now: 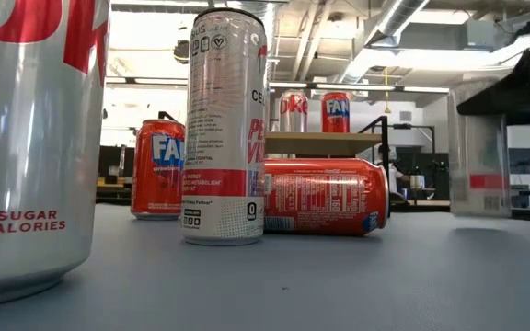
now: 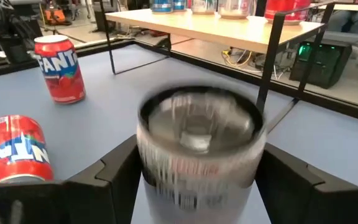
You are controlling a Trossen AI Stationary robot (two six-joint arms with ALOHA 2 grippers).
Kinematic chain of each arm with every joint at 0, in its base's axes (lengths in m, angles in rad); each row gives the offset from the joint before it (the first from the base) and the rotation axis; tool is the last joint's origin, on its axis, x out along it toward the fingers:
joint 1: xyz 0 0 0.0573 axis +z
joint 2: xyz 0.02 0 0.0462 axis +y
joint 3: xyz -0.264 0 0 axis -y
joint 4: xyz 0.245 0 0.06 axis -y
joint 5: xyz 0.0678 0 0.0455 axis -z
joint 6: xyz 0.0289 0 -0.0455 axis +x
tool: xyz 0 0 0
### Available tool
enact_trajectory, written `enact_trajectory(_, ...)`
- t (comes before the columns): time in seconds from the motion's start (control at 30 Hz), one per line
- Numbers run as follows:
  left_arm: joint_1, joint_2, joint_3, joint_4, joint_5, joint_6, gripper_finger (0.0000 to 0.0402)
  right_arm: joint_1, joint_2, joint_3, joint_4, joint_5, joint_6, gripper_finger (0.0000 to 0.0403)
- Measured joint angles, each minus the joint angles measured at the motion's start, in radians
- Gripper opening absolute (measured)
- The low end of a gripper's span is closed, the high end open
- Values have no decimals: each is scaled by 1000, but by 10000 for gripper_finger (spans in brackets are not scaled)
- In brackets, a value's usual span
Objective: Place canned beverage on shelf
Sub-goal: Move the right pink soda can to the center of the table
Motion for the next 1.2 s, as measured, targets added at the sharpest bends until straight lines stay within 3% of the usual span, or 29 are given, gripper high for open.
enact_trajectory(0.43,0,0,0,-1,13,8,279,10,8,8,-3,-32,14,272)
enact_trajectory(0.6,0,0,0,-1,19,25,279,23,8,78,-89,-102,-7,272)
enact_trajectory(1.0,0,0,0,-2,45,31,279,22,7,293,-403,-140,-24,272)
enact_trajectory(1.1,0,0,0,-2,44,31,279,8,-16,335,-401,-196,-75,272)
enact_trajectory(1.2,0,0,0,-2,45,25,279,-34,-56,391,-405,-327,-81,272)
